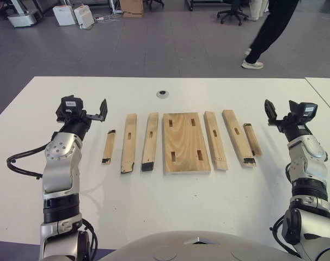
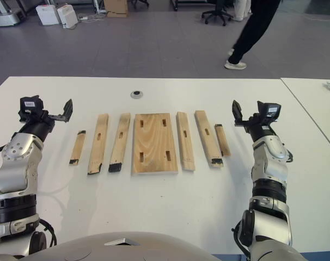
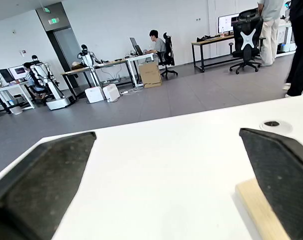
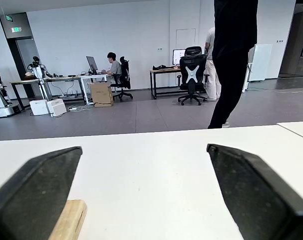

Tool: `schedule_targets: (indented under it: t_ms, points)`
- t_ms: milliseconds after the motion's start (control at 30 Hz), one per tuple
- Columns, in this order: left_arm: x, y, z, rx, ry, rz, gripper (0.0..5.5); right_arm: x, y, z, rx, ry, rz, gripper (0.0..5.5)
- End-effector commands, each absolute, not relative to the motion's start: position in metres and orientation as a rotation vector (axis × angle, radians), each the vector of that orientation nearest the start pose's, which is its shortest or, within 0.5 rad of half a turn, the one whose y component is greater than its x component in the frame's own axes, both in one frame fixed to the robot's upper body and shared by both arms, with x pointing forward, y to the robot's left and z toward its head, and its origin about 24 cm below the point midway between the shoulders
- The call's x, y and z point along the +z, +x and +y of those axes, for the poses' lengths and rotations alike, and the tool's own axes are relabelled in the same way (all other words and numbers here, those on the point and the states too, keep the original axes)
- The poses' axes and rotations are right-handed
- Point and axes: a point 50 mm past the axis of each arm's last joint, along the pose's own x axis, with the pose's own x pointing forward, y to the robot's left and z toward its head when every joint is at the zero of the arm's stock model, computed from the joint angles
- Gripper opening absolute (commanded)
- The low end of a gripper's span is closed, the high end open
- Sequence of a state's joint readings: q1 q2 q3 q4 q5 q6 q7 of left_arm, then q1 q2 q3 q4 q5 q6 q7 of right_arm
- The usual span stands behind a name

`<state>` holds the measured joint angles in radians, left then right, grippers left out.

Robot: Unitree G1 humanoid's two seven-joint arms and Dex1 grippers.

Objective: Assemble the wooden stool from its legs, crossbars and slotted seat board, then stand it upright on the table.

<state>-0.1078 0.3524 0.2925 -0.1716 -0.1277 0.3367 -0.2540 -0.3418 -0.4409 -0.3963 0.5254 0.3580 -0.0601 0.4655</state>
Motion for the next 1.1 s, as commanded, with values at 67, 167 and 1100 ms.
schedule_targets:
  t_ms: [67,167,1100]
  points:
    - [0.096,0.251,0.253,-0.04,0.183,0.055,5.28,0.079,0.291,-0.308,0.012,0.051,-0.063,4.66]
    - [0.085,0.241,0.249,-0.065,0.159,0.094,5.28,0.079,0.289,-0.31,0.005,0.047,-0.059,4.66]
    - [-0.001,0.192,0.245,-0.059,0.086,0.538,2.26,0.073,0.292,-0.305,0.027,0.02,-0.012,4.66]
